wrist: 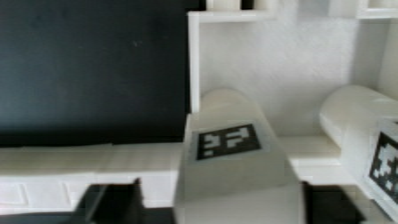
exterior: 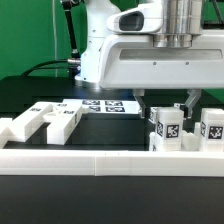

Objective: Assemble chair

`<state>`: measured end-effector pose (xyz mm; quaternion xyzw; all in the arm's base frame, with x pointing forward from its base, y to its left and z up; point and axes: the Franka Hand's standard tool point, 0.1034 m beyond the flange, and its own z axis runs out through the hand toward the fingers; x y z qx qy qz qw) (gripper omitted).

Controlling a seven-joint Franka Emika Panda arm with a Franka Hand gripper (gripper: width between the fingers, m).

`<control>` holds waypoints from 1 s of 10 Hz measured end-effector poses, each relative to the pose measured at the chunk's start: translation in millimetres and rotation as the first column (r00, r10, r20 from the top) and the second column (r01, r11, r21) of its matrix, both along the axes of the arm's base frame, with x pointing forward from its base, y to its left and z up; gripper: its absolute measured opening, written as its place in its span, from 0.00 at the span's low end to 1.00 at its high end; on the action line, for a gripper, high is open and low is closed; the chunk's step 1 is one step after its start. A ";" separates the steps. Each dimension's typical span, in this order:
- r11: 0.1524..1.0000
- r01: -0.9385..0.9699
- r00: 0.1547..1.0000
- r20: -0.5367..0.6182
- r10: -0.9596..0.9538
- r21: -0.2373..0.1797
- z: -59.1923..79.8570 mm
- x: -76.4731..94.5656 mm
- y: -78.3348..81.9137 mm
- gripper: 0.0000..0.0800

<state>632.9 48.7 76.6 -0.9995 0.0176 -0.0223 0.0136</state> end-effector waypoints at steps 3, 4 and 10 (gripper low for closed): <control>0.988 0.157 0.988 -0.005 -0.156 0.008 -0.1 0.0 0.0 0.36; 0.976 0.216 0.976 -0.007 -0.216 0.011 -0.1 0.0 0.0 0.36; 0.712 0.702 0.712 -0.040 -0.701 0.024 -0.1 -0.7 1.3 0.36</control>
Offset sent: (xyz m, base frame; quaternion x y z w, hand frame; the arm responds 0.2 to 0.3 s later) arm 0.0000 0.0000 0.0000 0.0000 0.0000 0.1938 0.9810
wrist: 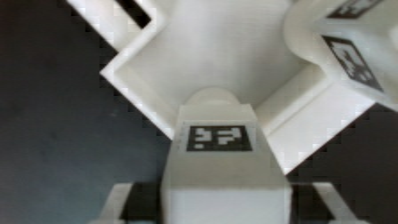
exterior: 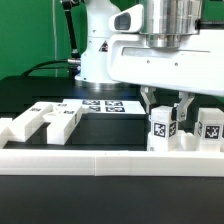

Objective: Assemble chair

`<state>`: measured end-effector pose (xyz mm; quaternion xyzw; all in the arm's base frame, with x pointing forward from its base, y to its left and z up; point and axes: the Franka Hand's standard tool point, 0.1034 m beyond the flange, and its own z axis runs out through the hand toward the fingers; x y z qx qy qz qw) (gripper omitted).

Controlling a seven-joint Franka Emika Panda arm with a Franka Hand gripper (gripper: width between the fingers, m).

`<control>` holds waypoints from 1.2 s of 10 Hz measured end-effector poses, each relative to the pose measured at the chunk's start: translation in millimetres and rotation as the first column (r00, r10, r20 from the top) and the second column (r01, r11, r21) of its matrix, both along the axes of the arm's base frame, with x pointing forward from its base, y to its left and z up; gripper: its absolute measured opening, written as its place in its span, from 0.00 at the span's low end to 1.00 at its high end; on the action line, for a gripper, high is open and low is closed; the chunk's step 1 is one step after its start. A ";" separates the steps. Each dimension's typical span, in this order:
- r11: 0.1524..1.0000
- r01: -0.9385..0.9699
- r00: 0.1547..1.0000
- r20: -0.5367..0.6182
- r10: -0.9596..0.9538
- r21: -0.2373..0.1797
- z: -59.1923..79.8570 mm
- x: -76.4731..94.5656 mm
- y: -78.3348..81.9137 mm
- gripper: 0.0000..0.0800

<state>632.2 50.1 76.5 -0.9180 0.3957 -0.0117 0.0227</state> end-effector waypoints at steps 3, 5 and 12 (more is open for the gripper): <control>0.968 0.250 0.968 -0.009 -0.250 0.016 -0.2 0.1 0.3 0.36; 0.904 0.427 0.904 -0.020 -0.426 0.023 -0.5 -0.2 3.2 0.36; 0.813 0.581 0.814 -0.033 -0.580 0.041 -1.2 0.4 5.7 0.69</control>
Offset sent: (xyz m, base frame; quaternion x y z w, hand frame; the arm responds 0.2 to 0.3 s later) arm -0.0079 -0.0038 -0.0036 -0.0232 -0.0046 0.1905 0.9814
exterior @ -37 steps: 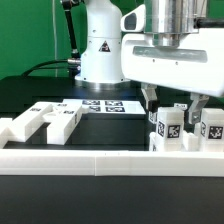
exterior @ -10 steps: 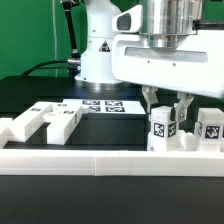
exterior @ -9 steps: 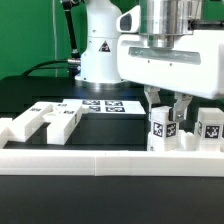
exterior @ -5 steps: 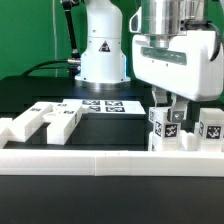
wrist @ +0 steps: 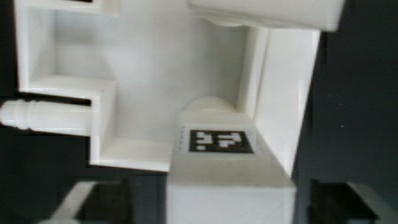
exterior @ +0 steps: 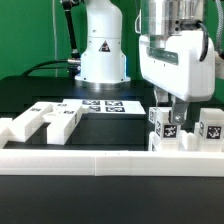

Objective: Assemble chair

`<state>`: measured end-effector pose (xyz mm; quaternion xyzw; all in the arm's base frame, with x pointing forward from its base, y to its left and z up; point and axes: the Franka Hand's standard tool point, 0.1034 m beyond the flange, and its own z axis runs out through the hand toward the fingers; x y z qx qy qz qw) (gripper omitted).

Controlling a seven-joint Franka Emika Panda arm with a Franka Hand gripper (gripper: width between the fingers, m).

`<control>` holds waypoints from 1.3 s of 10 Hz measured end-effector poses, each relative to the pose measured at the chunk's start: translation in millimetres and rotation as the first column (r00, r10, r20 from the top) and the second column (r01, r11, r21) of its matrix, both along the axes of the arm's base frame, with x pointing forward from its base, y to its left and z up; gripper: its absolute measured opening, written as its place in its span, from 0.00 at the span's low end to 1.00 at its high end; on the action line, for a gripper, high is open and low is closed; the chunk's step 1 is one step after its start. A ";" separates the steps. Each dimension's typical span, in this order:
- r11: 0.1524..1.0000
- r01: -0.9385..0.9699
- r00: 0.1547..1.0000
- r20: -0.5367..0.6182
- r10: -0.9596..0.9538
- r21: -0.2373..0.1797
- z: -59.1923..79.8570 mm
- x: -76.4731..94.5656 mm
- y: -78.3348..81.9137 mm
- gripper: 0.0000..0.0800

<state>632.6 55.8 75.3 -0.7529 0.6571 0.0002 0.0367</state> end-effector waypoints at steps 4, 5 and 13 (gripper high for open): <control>0.913 -0.407 0.914 0.002 0.407 -0.025 0.7 -1.0 3.1 0.80; 0.872 -0.489 0.872 0.007 0.489 -0.032 0.8 -0.5 2.0 0.81; 0.458 -0.885 0.460 -0.004 0.888 -0.085 1.3 1.4 -0.5 0.81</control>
Offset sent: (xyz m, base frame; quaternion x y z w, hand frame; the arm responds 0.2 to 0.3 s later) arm -0.0008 0.0031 0.0024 0.0115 -0.0046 -0.2595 0.9657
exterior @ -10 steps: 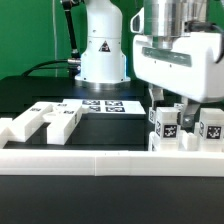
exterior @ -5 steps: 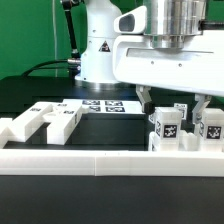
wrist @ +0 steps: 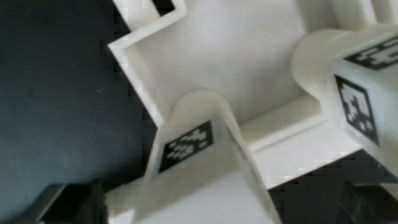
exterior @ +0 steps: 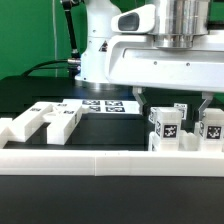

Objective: Assemble chair

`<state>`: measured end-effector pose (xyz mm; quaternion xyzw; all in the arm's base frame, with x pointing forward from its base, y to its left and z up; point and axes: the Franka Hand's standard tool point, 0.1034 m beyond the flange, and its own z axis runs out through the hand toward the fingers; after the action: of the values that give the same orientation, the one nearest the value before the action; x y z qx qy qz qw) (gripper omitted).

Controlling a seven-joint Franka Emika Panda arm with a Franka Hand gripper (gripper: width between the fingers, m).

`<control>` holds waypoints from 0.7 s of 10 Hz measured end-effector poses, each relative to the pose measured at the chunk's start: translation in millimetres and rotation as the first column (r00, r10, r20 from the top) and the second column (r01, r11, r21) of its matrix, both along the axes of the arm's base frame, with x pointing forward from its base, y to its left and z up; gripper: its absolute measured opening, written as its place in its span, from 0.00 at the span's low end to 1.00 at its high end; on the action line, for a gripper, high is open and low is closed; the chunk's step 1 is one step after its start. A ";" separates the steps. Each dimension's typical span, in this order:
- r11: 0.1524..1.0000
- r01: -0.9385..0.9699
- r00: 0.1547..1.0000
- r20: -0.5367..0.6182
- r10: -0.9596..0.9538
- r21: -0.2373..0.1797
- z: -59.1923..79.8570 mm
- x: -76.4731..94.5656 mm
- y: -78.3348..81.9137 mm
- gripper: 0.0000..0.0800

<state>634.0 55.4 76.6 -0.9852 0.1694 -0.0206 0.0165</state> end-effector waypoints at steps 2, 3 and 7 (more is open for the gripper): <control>0.987 -0.160 0.987 0.007 0.160 -0.016 -0.1 0.7 -2.7 0.81; 0.974 -0.225 0.974 0.013 0.225 -0.023 -0.2 1.3 -3.5 0.81; 0.975 -0.222 0.975 0.013 0.222 -0.023 0.0 1.3 -4.1 0.36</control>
Offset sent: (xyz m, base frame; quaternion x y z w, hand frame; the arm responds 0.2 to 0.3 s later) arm 0.0013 0.0039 -0.0007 0.0092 -0.0037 -0.1825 0.9831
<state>635.3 51.2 76.5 -0.9979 0.0579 -0.0280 0.0095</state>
